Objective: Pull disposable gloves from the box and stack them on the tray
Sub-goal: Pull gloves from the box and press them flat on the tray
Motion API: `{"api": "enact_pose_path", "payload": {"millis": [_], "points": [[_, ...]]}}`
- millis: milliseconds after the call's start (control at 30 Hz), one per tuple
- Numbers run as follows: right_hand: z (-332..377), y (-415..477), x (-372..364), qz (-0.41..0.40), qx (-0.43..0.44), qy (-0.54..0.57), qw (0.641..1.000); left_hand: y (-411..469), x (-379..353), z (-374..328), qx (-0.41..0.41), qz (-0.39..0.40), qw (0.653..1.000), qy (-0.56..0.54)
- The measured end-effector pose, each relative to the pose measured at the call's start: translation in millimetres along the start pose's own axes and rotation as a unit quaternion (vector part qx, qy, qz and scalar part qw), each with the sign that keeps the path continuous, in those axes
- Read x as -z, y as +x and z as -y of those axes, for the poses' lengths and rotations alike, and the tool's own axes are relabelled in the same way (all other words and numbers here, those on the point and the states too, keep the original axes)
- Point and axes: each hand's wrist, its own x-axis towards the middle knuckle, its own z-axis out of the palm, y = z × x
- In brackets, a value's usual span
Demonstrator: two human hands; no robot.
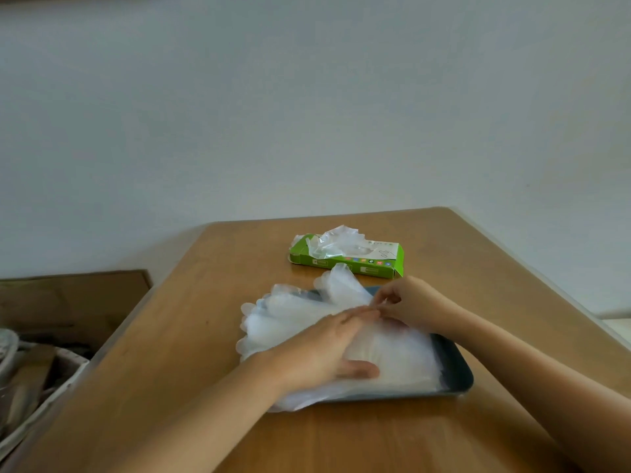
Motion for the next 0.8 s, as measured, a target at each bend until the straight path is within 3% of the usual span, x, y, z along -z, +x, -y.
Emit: {"api": "enact_pose_path", "payload": {"millis": [100,167,200,267,333,400,633,700,800], "points": [[-1.1,-4.3,5.5,-0.129,-0.019,-0.085,0.988,-1.6,-4.6,9.2,0.031,0.058,0.996,0.067],[5.2,-15.6,6.4,-0.182,0.048,-0.100,0.977,3.1,-7.4,13.4,0.051,0.068,0.991,0.101],[10.4,-23.9,4.5,-0.168,0.094,-0.099,0.976,5.4,-8.6,14.5,0.064,0.072,0.989,0.112],[19.7,-42.0,-2.7,-0.064,0.152,-0.117,0.979,8.8,-9.8,15.4,0.082,0.075,0.986,0.125],[17.1,-53.4,-9.2,0.083,0.143,-0.162,0.973,8.8,-10.0,14.9,0.087,0.080,0.984,0.130],[5.2,-55.5,-5.8,0.175,0.136,-0.208,0.953,5.6,-7.6,17.0,0.090,0.087,0.983,0.134],[-6.7,-41.1,27.5,0.279,0.102,-0.206,0.932,-28.3,44.5,41.1,0.142,0.135,0.974,0.117],[-1.2,-32.0,34.4,0.234,0.097,-0.174,0.952,-31.4,68.9,41.1,0.147,0.100,0.983,0.046],[7.4,-7.7,41.0,0.082,0.117,-0.117,0.983,-21.9,96.9,43.9,0.139,0.013,0.989,-0.056]]}}
